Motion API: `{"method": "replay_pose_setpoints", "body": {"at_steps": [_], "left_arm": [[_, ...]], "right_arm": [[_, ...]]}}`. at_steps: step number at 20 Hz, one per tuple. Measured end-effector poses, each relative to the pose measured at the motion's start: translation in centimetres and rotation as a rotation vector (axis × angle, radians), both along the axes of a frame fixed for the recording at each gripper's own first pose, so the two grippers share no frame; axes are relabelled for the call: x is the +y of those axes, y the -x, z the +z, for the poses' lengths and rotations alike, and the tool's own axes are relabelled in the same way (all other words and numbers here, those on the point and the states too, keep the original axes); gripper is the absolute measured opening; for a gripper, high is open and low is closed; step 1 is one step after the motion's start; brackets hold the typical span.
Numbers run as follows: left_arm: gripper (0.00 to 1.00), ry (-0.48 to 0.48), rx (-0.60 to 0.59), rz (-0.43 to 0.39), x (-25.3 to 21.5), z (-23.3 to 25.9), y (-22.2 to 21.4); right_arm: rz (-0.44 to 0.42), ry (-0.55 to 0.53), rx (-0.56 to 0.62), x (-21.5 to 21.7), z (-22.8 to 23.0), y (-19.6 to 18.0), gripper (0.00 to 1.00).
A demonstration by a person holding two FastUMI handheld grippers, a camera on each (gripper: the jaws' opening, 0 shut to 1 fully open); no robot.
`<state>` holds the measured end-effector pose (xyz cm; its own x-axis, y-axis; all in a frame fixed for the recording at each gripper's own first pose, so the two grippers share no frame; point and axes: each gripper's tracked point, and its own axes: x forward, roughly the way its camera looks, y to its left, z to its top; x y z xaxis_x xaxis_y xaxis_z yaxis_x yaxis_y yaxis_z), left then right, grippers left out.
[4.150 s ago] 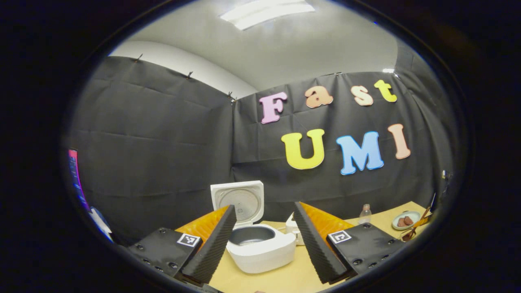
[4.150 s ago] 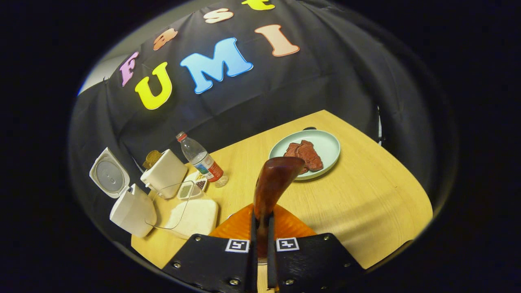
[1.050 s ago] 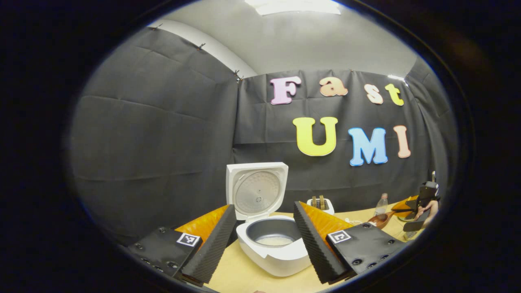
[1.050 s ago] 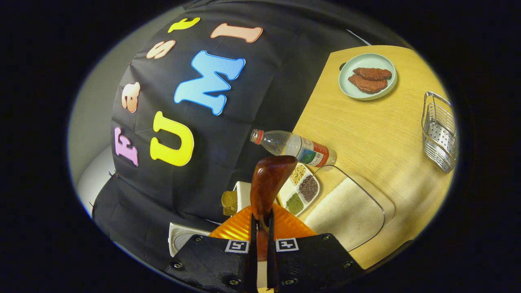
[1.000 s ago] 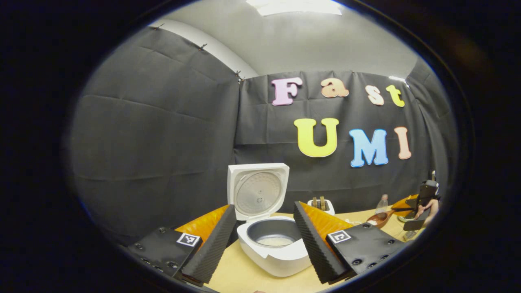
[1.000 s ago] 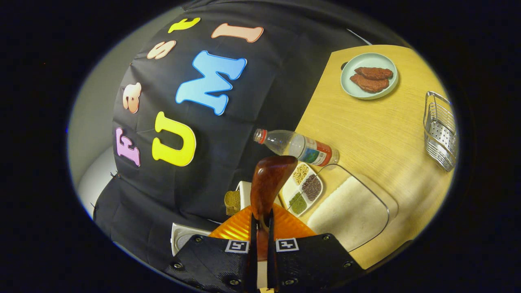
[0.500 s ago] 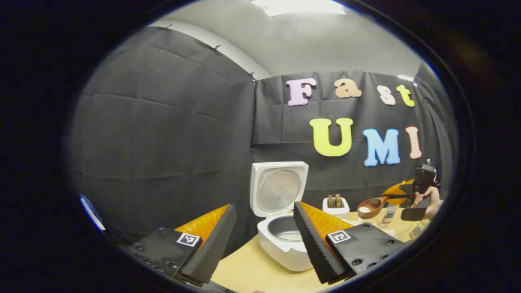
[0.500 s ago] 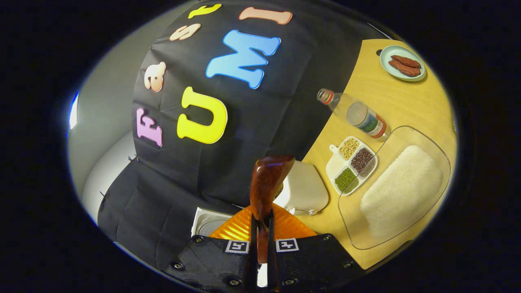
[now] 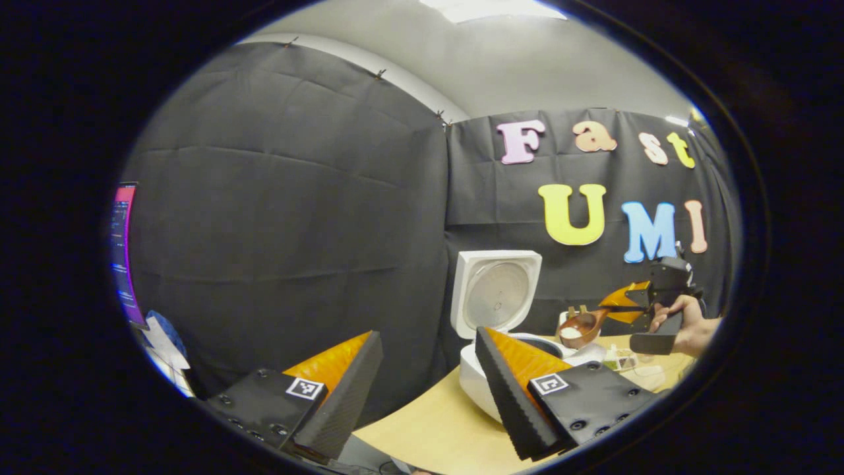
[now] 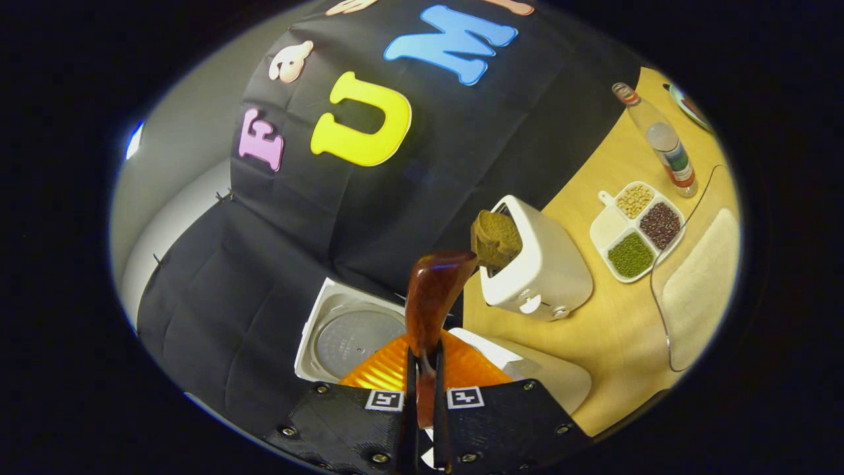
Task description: Close the left gripper, press the button to open the rice cooker; take a wooden spoon from the chopstick holder with the right hand, scoop a spoonful of rice and pour it into the rice cooker, then put the wooden spoon back into the chopstick holder.
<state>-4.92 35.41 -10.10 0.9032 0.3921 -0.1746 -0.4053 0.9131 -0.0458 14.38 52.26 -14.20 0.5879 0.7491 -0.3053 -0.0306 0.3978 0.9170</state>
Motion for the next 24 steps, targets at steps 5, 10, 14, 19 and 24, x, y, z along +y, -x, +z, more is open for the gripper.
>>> {"method": "replay_pose_setpoints", "body": {"at_steps": [5,10,14,19,24], "left_arm": [[0.98,-0.001,0.012,0.071,2.3,-0.5,2.1],[0.98,0.016,0.041,0.131,3.9,-2.0,4.4],[0.93,0.021,0.053,0.165,5.0,-2.5,5.8],[0.97,0.024,0.054,0.174,5.2,-3.0,5.9],[0.97,0.027,0.049,0.160,4.9,-2.9,5.2]], "right_arm": [[0.128,0.178,-0.180,5.7,-0.7,1.2,0.09],[0.252,0.414,-0.411,10.4,-2.0,0.9,0.09],[0.314,0.569,-0.566,11.6,-2.2,0.3,0.09],[0.418,0.752,-0.779,11.8,-1.7,0.7,0.10],[0.493,0.888,-1.085,12.4,0.0,1.9,0.10]]}}
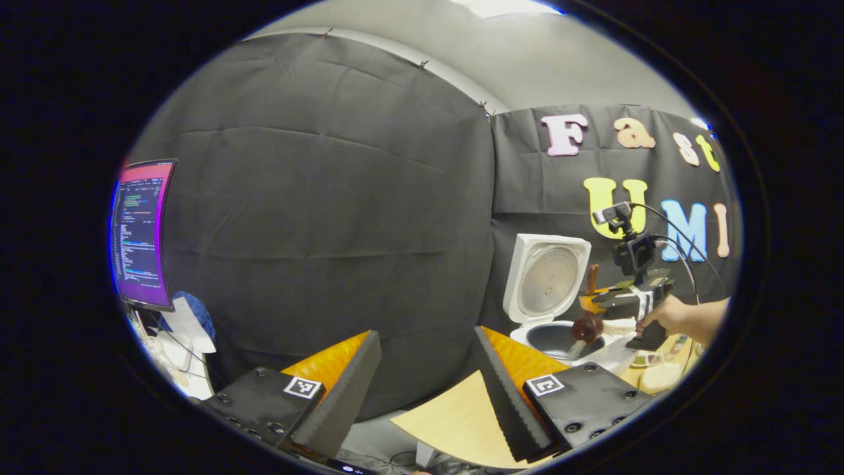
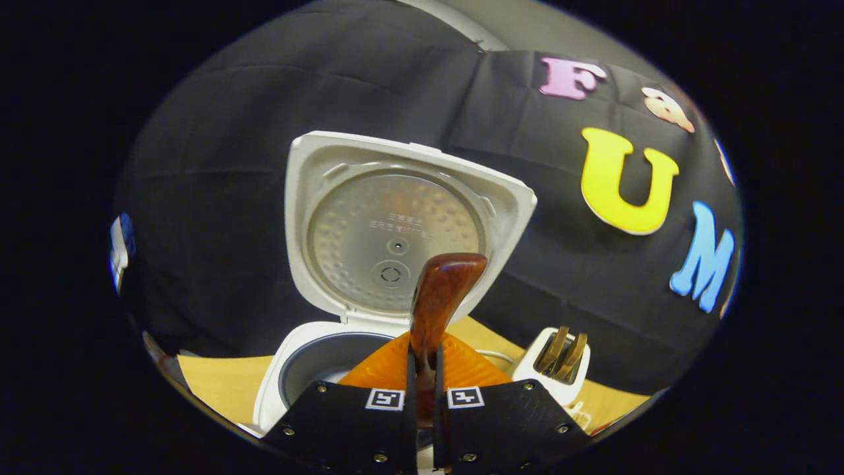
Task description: Close the left gripper, press the button to open the rice cooker; take a wooden spoon from the chopstick holder with the right hand, scoop a spoonful of rice and pour it into the rice cooker, then put the wooden spoon back into the chopstick holder.
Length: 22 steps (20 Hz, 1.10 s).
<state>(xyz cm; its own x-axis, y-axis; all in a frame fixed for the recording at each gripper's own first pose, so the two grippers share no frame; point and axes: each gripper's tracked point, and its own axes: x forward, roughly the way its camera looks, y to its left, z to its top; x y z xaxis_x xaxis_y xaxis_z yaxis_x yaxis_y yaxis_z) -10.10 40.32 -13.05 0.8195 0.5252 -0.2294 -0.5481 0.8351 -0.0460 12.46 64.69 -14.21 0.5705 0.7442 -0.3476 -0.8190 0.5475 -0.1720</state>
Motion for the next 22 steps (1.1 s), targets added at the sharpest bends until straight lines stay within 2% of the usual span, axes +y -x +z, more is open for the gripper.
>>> {"method": "replay_pose_setpoints", "body": {"at_steps": [3,5,8,13,15,18,22], "left_arm": [[0.97,-0.004,-0.001,-0.012,-0.3,0.1,-0.5],[0.97,-0.006,-0.004,-0.020,-0.6,0.3,-0.8],[0.97,-0.006,-0.015,-0.031,-0.7,0.6,-0.9],[0.95,-0.009,-0.027,-0.059,-1.3,1.5,-1.8],[0.95,-0.017,-0.037,-0.073,-1.7,2.3,-2.6],[0.97,-0.017,-0.062,-0.102,-2.7,3.2,-3.8],[0.97,-0.028,-0.095,-0.162,-4.6,4.6,-5.8]], "right_arm": [[0.040,0.058,-0.139,-0.1,0.4,0.6,0.09],[0.039,0.075,-0.120,-0.2,-0.4,0.4,0.10],[0.002,0.020,0.057,-0.5,-1.0,0.4,0.10],[-0.081,-0.217,0.415,-1.8,0.9,0.3,0.10],[-0.106,-0.298,0.525,-2.5,1.6,-0.3,0.10],[-0.122,-0.409,0.654,-4.1,3.0,-0.2,0.10],[-0.171,-0.531,0.768,-8.2,4.7,-0.4,0.10]]}}
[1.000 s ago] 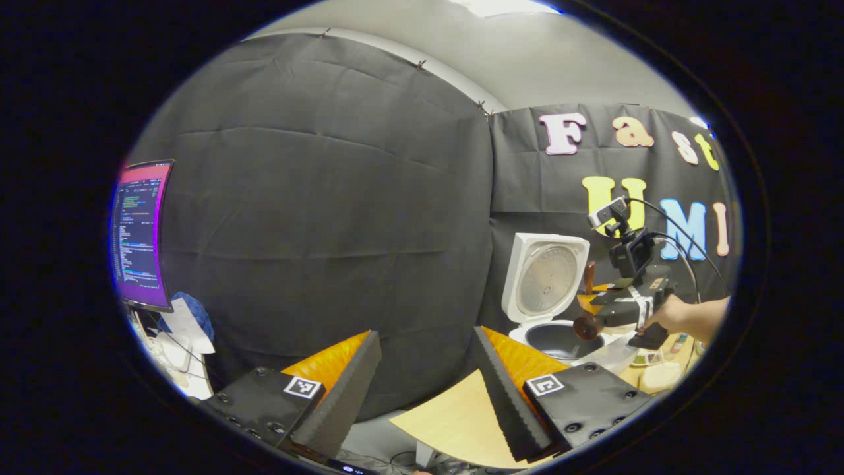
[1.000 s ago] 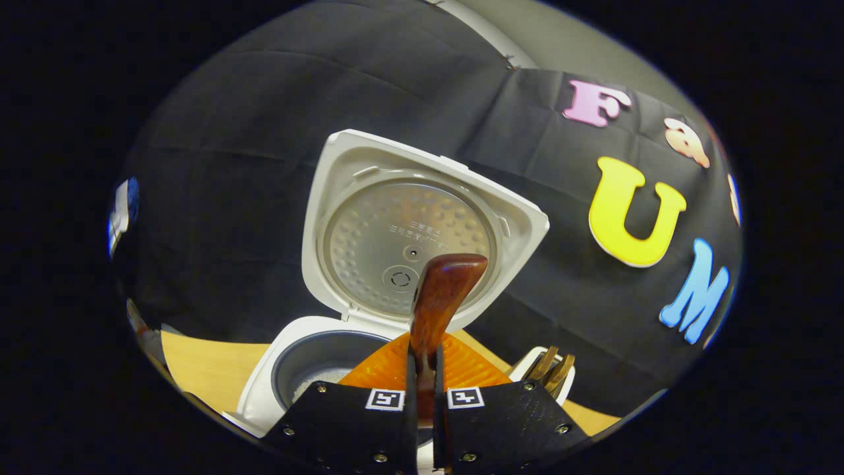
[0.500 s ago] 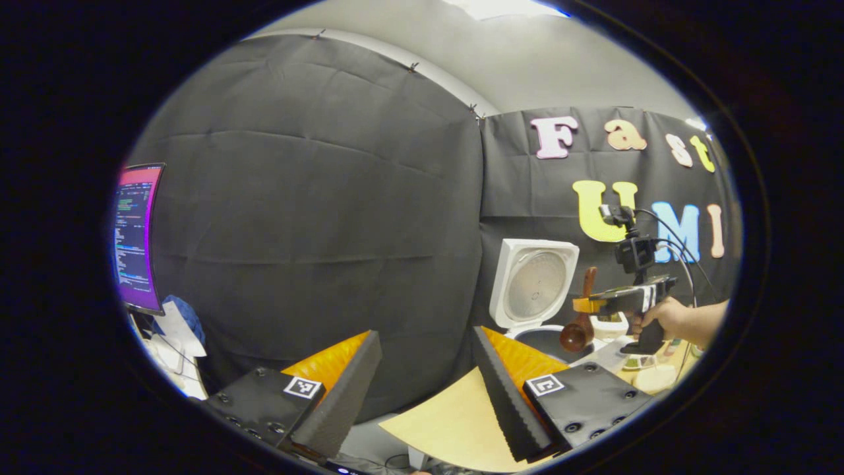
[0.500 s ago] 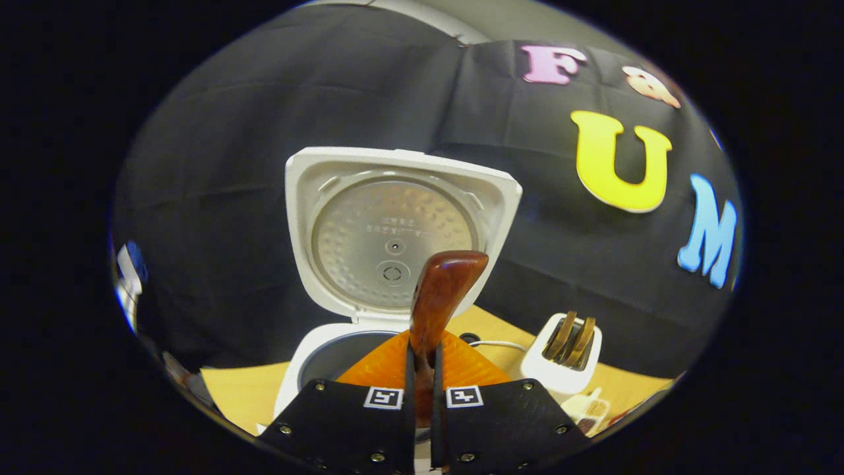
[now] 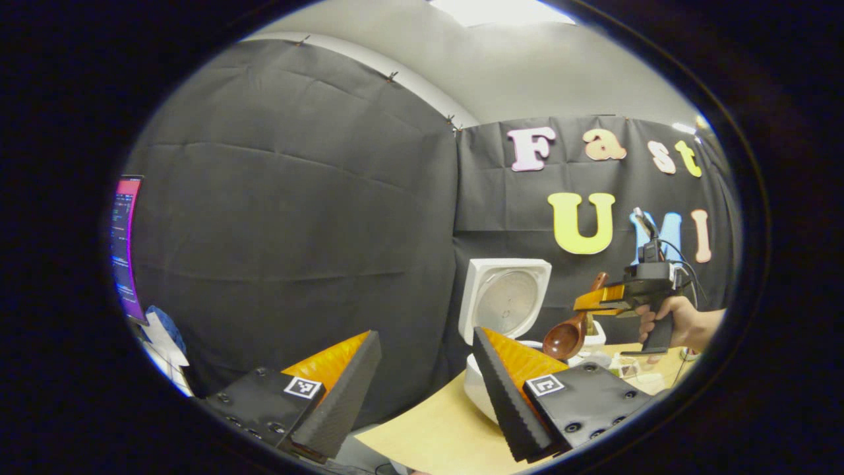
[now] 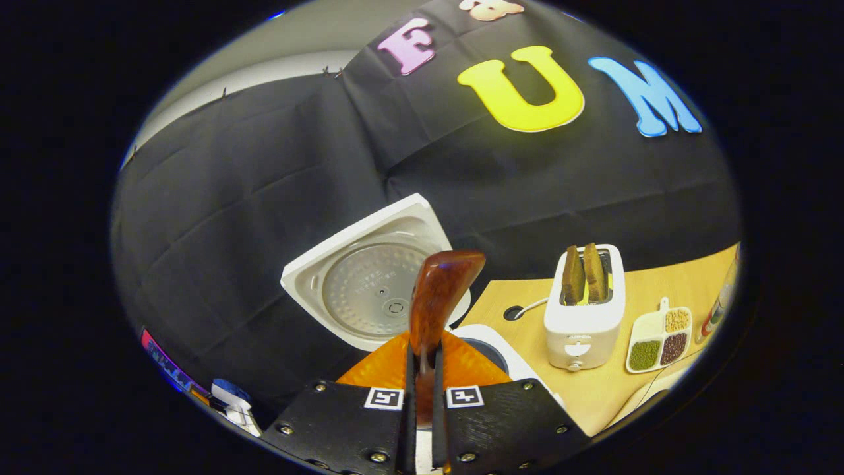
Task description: Close the left gripper, press the button to open the rice cooker; take a wooden spoon from the chopstick holder with the right hand, scoop a spoonful of rice and pour it into the rice cooker, then put the wooden spoon back into the chopstick holder.
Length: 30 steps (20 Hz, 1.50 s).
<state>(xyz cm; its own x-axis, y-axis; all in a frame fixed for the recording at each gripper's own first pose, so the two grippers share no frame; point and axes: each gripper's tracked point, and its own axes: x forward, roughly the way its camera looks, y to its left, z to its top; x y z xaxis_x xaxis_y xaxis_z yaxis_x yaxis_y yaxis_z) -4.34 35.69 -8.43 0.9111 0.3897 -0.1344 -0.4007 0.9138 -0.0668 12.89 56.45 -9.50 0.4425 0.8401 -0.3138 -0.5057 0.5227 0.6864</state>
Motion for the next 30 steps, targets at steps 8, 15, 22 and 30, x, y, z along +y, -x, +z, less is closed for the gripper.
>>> {"method": "replay_pose_setpoints", "body": {"at_steps": [8,15,22,30], "left_arm": [[0.97,0.014,-0.049,-0.116,-6.1,1.8,-3.3],[0.96,0.032,-0.059,-0.180,-11.0,2.5,-4.6],[0.97,0.041,-0.073,-0.227,-14.3,3.8,-5.8],[0.95,0.022,-0.093,-0.281,-18.4,5.6,-6.9]], "right_arm": [[-0.191,-0.055,0.052,-12.1,0.9,-2.2,0.09],[-0.380,-0.023,0.054,-23.6,-0.2,-3.1,0.10],[-0.520,0.069,0.044,-34.3,-1.8,-2.7,0.10],[-0.660,0.169,0.052,-44.8,-4.3,-0.7,0.10]]}}
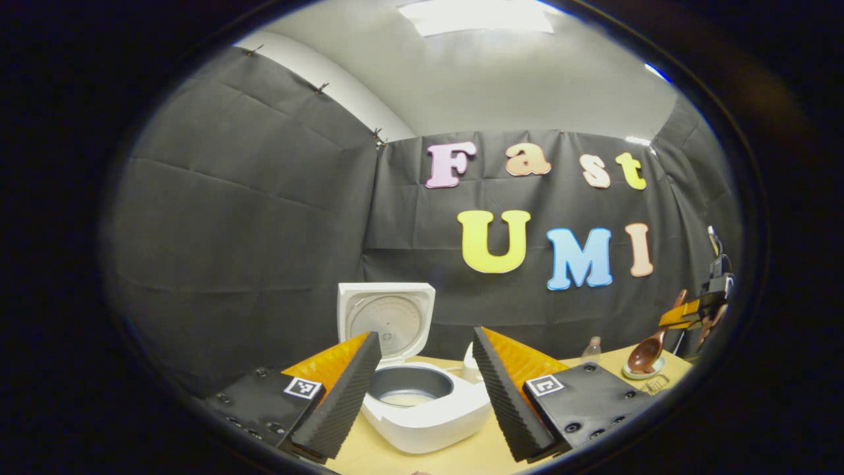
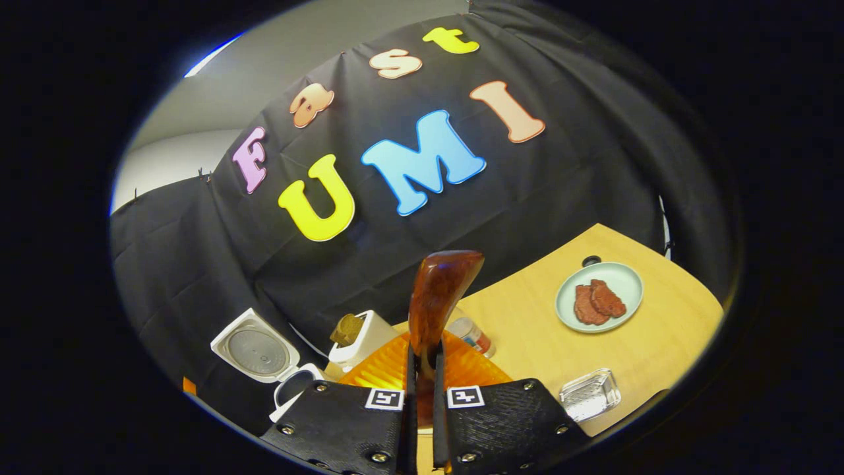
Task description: Close the left gripper, press the button to open the rice cooker; take a wooden spoon from the chopstick holder with the right hand, scoop a spoonful of rice and pour it into the rice cooker, then put the wooden spoon back into the chopstick holder.
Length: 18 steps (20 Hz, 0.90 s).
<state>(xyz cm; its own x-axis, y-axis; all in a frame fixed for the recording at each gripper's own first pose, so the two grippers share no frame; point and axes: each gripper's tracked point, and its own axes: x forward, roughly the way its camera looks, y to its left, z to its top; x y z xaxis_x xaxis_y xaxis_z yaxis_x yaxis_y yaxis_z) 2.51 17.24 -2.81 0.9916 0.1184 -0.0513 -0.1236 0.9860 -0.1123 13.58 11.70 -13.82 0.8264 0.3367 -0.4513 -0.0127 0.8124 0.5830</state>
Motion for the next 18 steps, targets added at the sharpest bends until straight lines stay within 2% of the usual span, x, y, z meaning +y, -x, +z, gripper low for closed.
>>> {"method": "replay_pose_setpoints", "body": {"at_steps": [5,13,18], "left_arm": [[0.97,-0.014,-0.010,-0.023,-1.6,1.0,-0.3],[0.96,-0.031,-0.005,-0.015,-2.1,1.5,0.2],[0.97,-0.057,0.004,0.002,-1.9,1.8,0.9]], "right_arm": [[-0.061,0.152,0.008,-5.7,-2.7,1.8,0.10],[-0.059,0.338,0.041,-9.4,-7.6,3.8,0.10],[-0.042,0.335,0.101,-9.5,-10.9,4.5,0.11]]}}
